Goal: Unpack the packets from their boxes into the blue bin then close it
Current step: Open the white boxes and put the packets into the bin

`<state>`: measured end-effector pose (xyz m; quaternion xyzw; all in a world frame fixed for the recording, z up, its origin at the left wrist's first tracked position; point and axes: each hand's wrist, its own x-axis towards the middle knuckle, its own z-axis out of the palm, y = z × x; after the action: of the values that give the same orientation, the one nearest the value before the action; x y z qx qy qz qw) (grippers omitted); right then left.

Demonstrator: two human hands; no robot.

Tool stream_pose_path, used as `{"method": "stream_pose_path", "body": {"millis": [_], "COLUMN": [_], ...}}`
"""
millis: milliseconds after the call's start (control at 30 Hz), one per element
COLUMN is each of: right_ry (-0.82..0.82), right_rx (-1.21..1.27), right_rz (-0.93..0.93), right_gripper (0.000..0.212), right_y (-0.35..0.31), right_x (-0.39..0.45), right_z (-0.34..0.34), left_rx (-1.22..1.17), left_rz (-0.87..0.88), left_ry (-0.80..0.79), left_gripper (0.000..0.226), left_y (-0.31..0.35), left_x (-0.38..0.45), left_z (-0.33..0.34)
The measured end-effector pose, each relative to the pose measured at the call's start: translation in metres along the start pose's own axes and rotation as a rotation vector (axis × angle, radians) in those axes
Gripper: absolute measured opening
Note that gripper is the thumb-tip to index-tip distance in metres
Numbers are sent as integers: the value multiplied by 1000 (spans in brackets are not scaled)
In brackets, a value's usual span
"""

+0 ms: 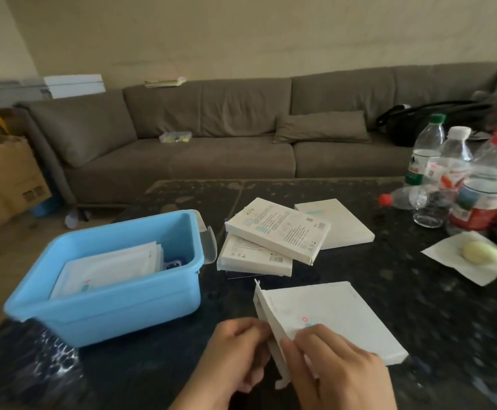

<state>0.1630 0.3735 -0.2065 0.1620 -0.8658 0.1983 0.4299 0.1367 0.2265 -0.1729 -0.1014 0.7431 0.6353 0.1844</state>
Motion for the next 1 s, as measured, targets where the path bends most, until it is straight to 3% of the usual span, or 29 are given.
{"method": "stream_pose_path", "body": {"millis": [167, 333, 433, 567, 867, 1000], "right_ry": [-17, -58, -66, -53, -65, -74], "right_rx": [21, -11, -16, -19, 39, 66], "right_rz": [-4, -41, -35, -24, 25, 38], "right_gripper": [51, 57, 41, 36, 35, 35], "right_y": [1, 1, 4, 4, 3, 3], "right_x": [2, -2, -4, -4, -4, -4], "right_z": [-6, -6, -4, -4, -6, -9], "left_rx": [243, 515, 413, 305, 203, 103], "left_rz": [28, 111, 72, 23, -40, -54], "left_ry": [78, 219, 137, 97, -58, -85], "left_gripper": [47, 21, 9, 7, 42, 23], "left_y": [6, 4, 5, 6, 8, 8], "left_x": [1, 1, 5, 10, 2, -3], "left_z": [7, 18, 18, 16, 4, -12]}}
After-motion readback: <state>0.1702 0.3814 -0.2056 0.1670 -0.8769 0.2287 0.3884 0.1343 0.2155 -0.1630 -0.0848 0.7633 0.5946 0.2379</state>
